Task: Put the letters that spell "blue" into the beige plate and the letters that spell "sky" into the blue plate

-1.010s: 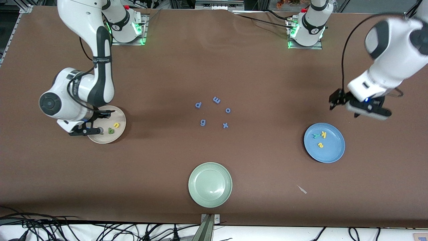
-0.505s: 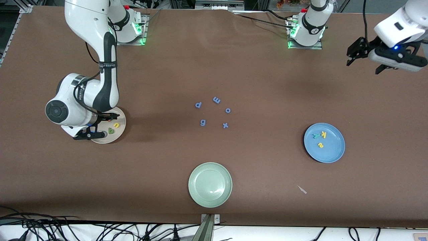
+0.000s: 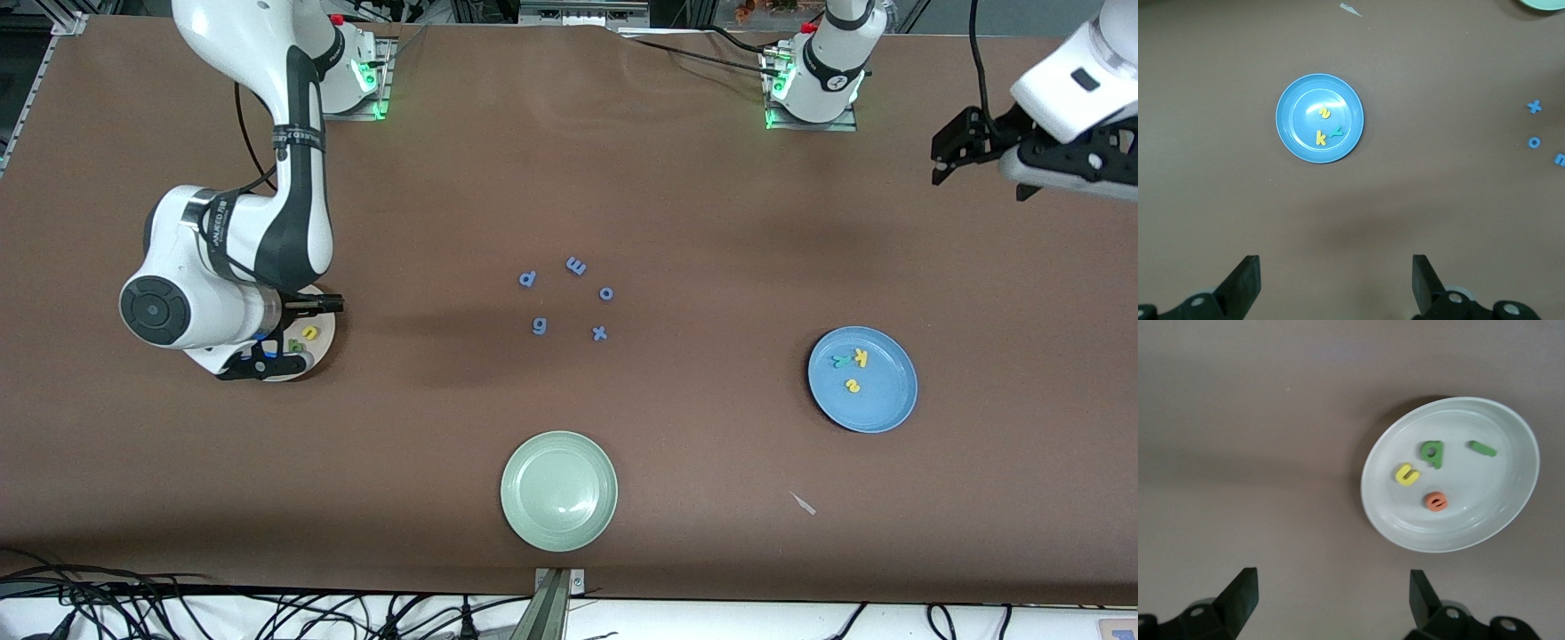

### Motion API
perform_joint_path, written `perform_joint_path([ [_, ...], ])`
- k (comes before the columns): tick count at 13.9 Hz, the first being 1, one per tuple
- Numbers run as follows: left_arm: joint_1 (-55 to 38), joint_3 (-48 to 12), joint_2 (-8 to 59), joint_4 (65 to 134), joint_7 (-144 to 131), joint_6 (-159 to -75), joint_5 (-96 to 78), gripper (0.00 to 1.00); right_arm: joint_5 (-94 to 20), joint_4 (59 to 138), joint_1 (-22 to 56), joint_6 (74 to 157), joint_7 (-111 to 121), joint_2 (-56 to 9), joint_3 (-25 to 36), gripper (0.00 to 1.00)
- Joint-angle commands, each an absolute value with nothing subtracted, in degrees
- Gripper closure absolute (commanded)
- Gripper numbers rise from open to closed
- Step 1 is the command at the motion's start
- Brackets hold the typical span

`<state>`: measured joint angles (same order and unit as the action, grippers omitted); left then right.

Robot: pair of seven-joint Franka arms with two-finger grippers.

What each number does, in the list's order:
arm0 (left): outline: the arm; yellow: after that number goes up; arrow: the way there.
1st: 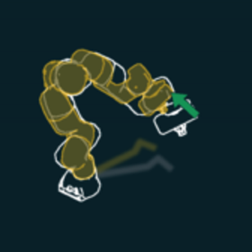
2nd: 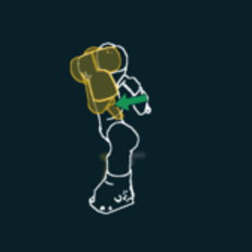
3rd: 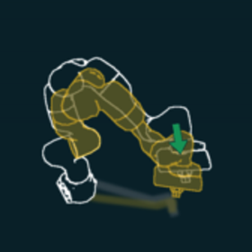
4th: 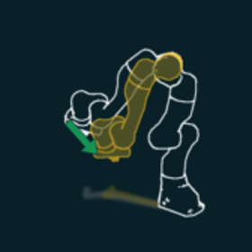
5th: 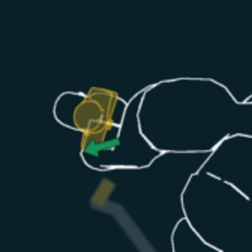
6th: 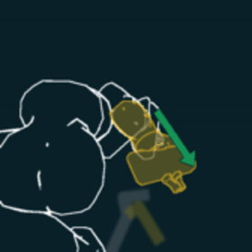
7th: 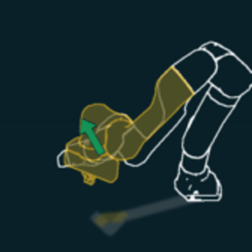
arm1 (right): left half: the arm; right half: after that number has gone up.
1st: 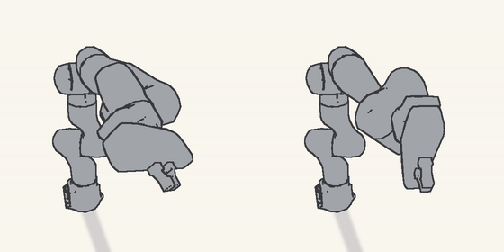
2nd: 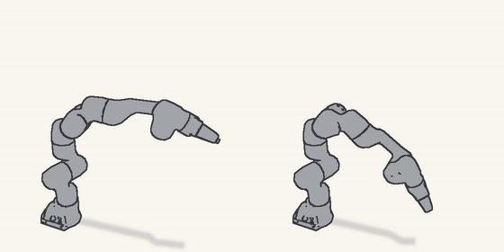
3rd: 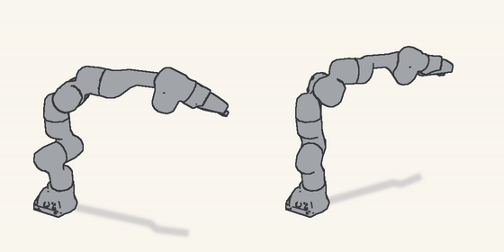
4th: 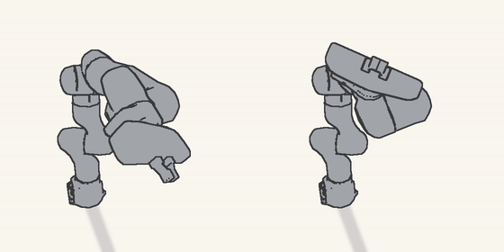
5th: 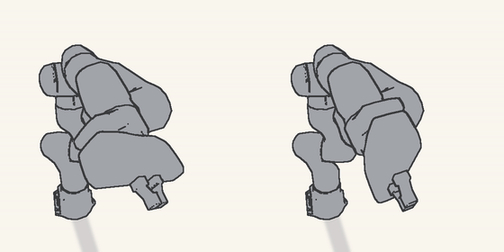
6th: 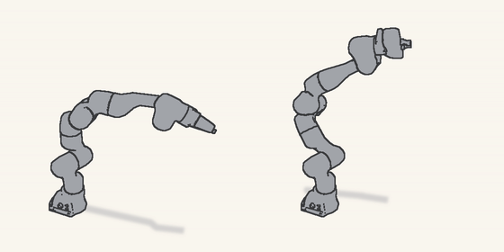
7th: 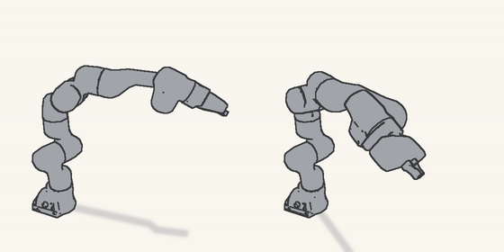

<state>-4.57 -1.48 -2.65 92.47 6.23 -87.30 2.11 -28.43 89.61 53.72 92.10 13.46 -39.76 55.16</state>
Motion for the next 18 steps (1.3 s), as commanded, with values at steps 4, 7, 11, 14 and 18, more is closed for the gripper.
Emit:
perform_joint_path([
  [4,-3.3,-1.5,1.1,87.5,-0.3,-78.7,-0.1,0.00,-18.9,87.7,58.7,90.4,4.4,-35.2,53.3,0.00],
  [7,-3.2,-1.4,1.1,87.5,-1.5,-78.1,-3.1,0.00,-3.3,89.8,45.9,90.1,-3.0,-20.9,34.2,0.00],
  [11,-3.2,-1.5,1.0,87.4,-1.0,-76.2,-3.6,0.00,-0.9,91.2,21.1,88.4,-5.5,-11.6,9.7,0.00],
  [14,-2.6,-1.4,1.1,87.5,-0.7,-76.2,-3.5,0.00,0.1,91.6,12.7,88.2,-3.9,-7.2,3.5,0.00],
  [18,-2.7,-1.4,1.1,87.3,-0.4,-76.5,-3.6,0.00,0.1,91.6,7.0,91.7,-3.4,-3.3,2.3,0.00],
])
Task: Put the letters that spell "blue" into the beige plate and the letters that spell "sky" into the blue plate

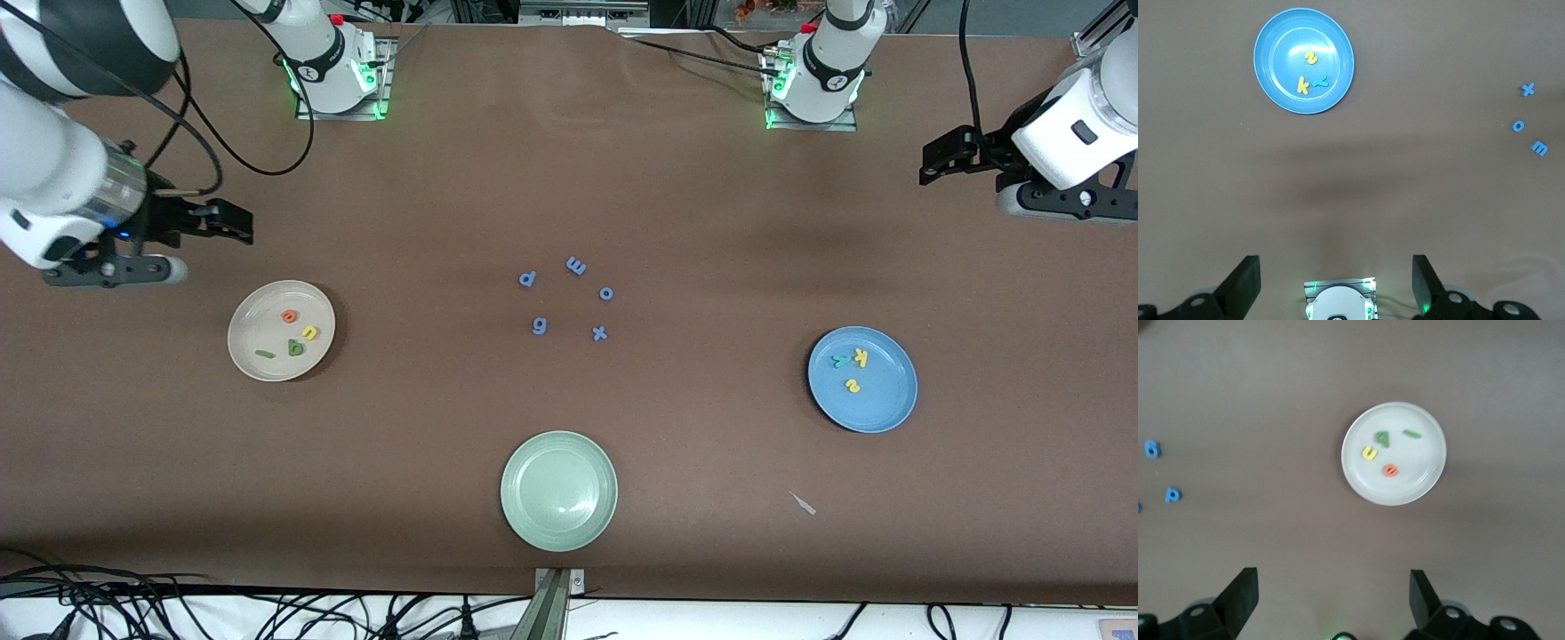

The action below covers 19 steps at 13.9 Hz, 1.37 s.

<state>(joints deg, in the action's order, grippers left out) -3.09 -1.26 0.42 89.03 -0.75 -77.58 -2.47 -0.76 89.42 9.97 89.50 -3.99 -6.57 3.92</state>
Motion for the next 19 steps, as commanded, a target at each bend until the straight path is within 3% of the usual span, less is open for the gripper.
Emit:
perform_joint_path([
  [1,-2.8,-1.6,1.1,87.3,-0.4,-76.6,-3.3,0.00,0.1,91.8,6.1,91.8,-3.4,-3.2,2.3,0.00],
  [3,-3.2,-1.7,1.6,86.1,-0.4,-76.8,-3.0,0.00,0.1,93.8,4.4,91.4,-3.8,-2.0,2.2,0.00],
  [6,-2.9,-1.7,2.5,84.8,-0.4,-76.8,-3.0,0.00,0.2,95.2,-1.0,91.8,-4.4,-1.1,-3.0,0.00],
  [13,-2.7,-1.4,2.7,84.8,-0.5,-81.6,-2.9,0.00,0.9,94.4,-2.4,87.3,-4.2,-0.5,-3.3,0.00],
  [19,-1.8,-1.3,2.7,84.8,-0.5,-82.2,-2.8,0.00,0.9,95.1,-3.0,91.0,-2.3,-0.6,-3.3,0.00],
])
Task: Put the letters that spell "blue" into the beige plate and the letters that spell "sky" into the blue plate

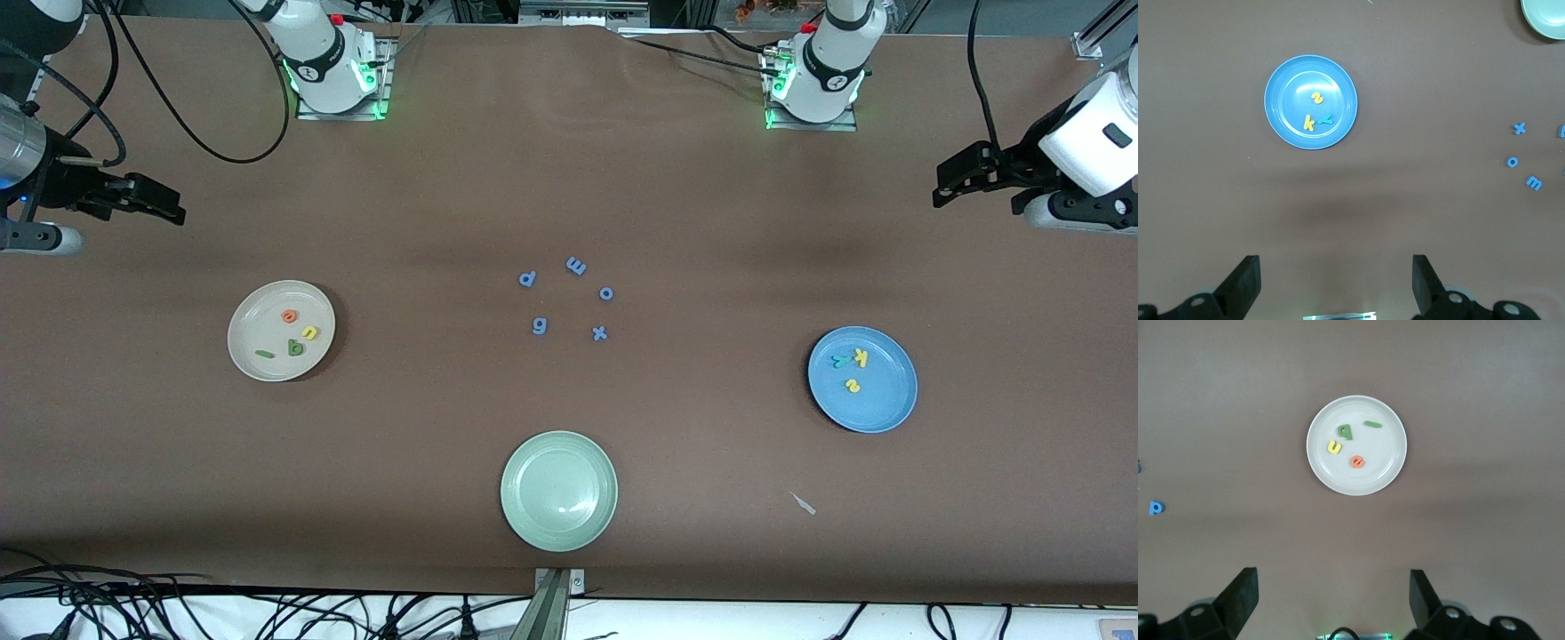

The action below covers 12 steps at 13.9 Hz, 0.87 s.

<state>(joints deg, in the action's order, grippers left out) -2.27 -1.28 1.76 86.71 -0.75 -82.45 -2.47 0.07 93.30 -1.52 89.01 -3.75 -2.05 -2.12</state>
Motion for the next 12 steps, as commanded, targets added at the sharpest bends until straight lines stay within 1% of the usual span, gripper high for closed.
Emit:
perform_joint_path([
  [1,-1.5,-1.3,2.7,84.8,-0.5,-82.2,-2.7,0.00,0.7,95.1,-3.0,91.2,-2.1,-1.0,-3.3,0.00],
  [3,-0.7,-1.3,2.8,84.8,-0.5,-82.3,-1.8,0.00,0.5,94.6,-2.9,91.2,-0.8,-2.1,-2.9,0.00],
  [12,-0.7,-1.4,3.9,84.8,-0.4,-82.4,0.4,0.00,0.4,93.1,-2.6,92.2,-1.8,-2.8,-3.1,0.00],
])
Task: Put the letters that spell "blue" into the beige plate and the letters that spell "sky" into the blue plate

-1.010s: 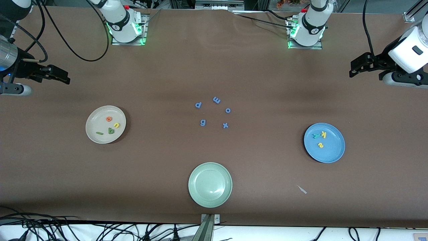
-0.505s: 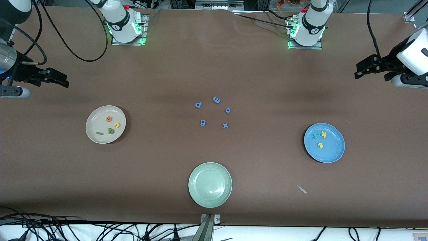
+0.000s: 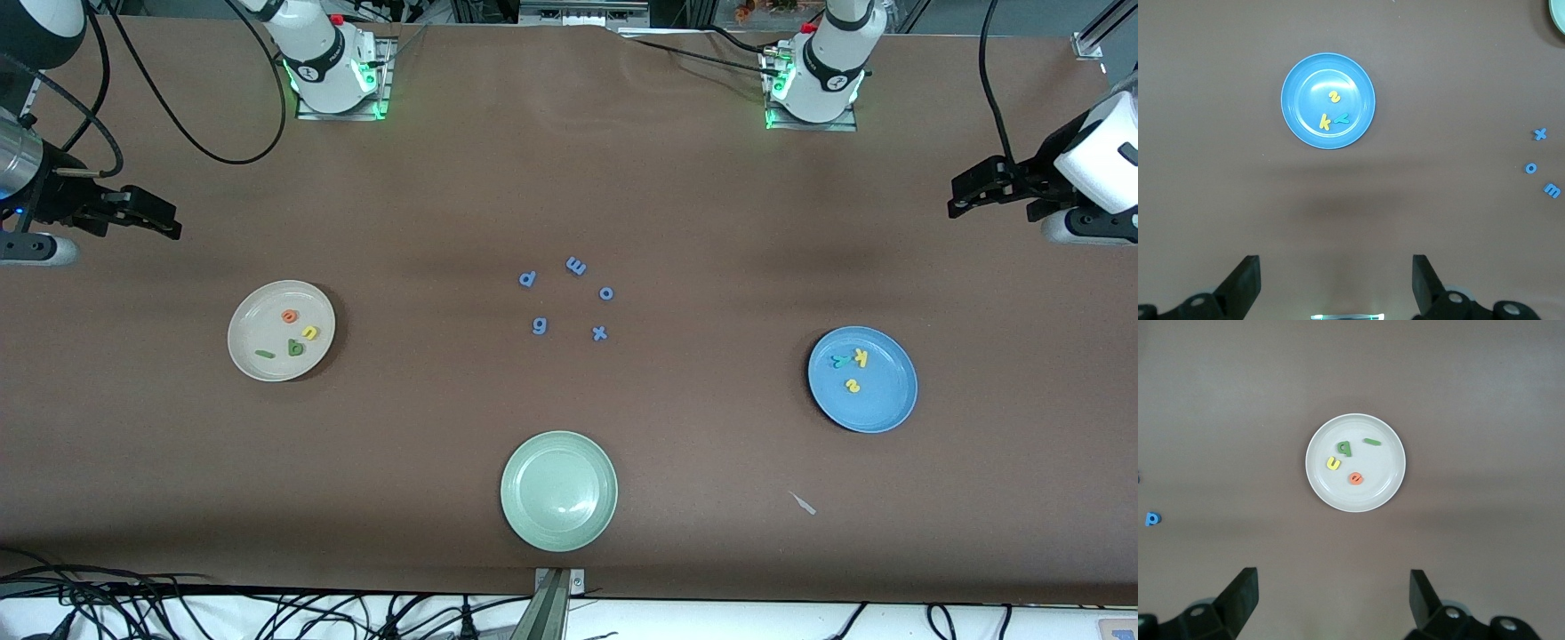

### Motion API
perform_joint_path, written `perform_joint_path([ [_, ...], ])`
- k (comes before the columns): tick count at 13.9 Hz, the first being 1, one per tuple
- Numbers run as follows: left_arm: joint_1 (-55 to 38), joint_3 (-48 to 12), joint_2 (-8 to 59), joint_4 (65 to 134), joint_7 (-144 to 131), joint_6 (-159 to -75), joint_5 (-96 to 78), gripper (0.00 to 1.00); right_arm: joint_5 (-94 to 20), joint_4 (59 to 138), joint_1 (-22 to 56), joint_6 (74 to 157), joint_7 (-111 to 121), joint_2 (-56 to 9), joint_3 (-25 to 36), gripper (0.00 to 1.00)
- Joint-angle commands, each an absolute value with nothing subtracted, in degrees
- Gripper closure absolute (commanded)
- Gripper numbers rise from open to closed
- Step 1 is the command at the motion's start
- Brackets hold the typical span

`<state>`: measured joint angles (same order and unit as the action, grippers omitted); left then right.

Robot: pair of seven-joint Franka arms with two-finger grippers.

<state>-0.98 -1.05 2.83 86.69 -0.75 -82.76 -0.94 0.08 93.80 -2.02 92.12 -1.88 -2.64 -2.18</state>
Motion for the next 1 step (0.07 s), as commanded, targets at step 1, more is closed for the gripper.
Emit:
perform_joint_path([
  [1,-0.7,-1.4,3.9,84.8,-0.4,-82.4,0.4,0.00,0.4,93.1,-2.6,92.2,-1.9,-2.8,-3.1,0.00],
])
